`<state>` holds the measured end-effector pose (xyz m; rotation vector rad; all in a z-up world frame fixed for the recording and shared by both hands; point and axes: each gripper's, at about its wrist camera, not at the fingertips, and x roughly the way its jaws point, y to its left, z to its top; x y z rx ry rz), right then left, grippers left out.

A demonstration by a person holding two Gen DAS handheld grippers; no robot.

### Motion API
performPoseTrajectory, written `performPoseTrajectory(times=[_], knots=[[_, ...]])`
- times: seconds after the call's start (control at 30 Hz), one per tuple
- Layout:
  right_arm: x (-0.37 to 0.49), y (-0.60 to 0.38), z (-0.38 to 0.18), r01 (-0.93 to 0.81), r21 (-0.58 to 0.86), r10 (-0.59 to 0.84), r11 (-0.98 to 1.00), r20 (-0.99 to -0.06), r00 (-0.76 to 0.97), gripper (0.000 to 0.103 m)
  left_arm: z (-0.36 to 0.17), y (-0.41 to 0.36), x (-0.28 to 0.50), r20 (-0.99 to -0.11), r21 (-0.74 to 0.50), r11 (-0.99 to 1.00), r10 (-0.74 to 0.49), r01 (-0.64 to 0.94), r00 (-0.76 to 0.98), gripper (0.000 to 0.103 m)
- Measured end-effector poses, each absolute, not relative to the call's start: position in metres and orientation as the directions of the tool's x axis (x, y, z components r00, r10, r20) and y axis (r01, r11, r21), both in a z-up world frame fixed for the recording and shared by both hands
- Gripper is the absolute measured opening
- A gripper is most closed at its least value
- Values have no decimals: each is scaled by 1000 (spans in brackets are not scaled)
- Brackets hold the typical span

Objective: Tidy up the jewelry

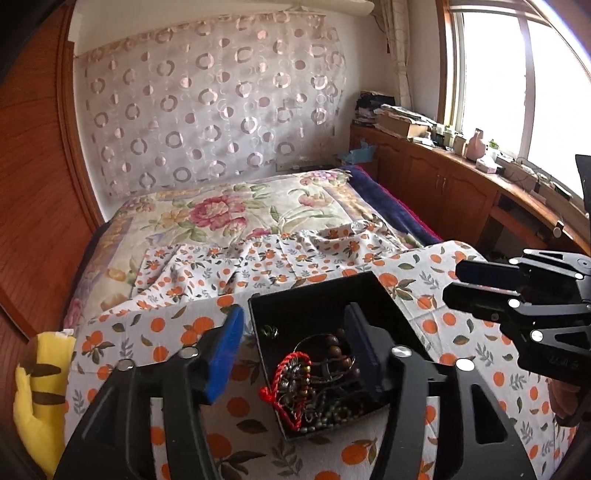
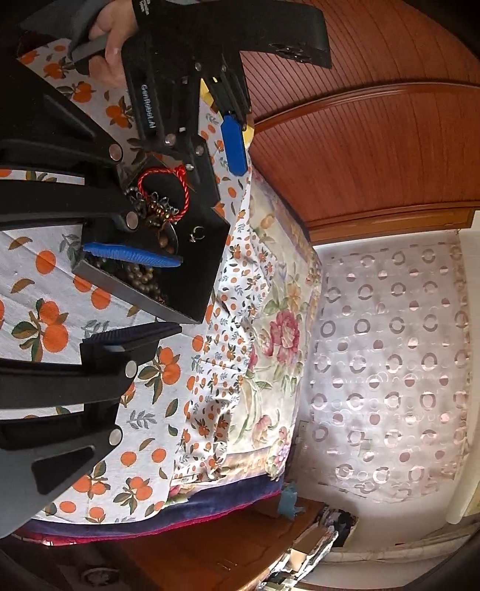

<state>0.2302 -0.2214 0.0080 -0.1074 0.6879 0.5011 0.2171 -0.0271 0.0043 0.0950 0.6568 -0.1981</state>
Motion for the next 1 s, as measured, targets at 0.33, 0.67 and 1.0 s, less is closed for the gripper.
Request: performPoseTrajectory(times=[0.33,0.67,1.0], knots=[[197,-223,8,-453,72,404,889,-590,699,40,12,-5,166,-580,-11,984,-151,177,801,92],[167,-217,8,-443,72,403,893,-565,720,68,18,16,104,-542,-8,989,-128,147,830,95],[120,-216,22,-413,64,390,908,-484,783,100,17,25,61,-528,-5,996,-76,86,846,95]])
